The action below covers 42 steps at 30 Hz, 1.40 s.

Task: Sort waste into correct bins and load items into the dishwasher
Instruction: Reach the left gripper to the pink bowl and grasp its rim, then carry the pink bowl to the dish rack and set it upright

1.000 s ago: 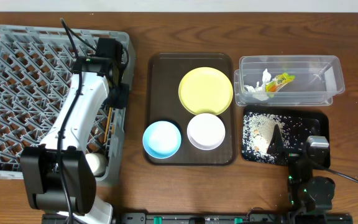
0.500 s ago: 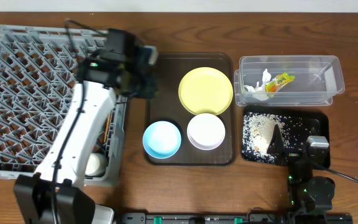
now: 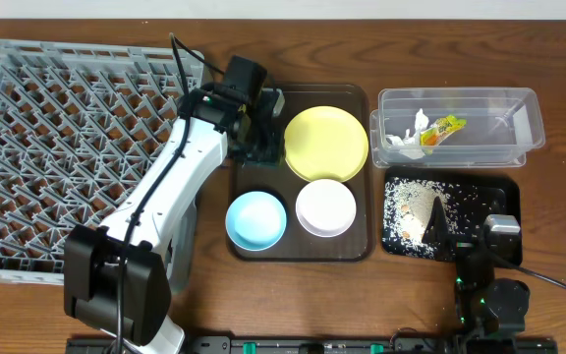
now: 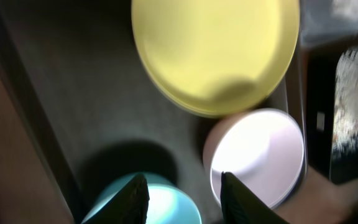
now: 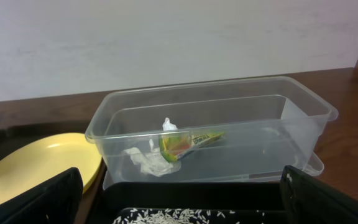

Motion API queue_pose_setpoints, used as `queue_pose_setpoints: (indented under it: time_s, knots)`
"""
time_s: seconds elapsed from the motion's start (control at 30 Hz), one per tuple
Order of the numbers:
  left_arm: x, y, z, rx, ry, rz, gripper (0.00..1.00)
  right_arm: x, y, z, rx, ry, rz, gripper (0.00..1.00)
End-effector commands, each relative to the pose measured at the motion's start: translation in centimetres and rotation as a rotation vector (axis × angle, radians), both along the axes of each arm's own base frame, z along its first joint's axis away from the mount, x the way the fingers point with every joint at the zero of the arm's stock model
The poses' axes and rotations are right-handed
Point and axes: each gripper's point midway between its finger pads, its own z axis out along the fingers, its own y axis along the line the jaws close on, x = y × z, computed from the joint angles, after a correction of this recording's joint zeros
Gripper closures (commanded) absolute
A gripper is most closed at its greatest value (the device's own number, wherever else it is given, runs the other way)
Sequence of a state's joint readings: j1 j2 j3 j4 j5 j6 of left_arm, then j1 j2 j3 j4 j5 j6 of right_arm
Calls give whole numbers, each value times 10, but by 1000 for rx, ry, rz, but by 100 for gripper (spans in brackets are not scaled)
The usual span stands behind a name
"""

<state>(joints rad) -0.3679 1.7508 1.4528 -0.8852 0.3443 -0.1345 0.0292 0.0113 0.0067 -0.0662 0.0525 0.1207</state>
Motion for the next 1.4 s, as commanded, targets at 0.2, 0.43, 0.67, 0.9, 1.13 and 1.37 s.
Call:
queue_pose_setpoints:
  time_s: [0.2,0.43,0.67,0.9,1.13,1.37]
  knots:
    - [-60,-19,-39,46,208,-5,61,0,-3,0,-11,0,-11,1]
    - [-59,-21,-69,136,125,-9,61,0,-2,0,-11,0,-11,1]
    - [-53,-40,-77,137,61,-67,57,0,-2,0,-11,0,-11,1]
    - [-55,-40,-103,224,65,-87,57,0,-2,0,-11,0,-11,1]
    - [-56,-42,-114,226,86,-92,85,0,-2,0,-11,0,-11,1]
    - [-54,-62,-84,75,97,-120,94,0,-3,0,-11,0,-11,1]
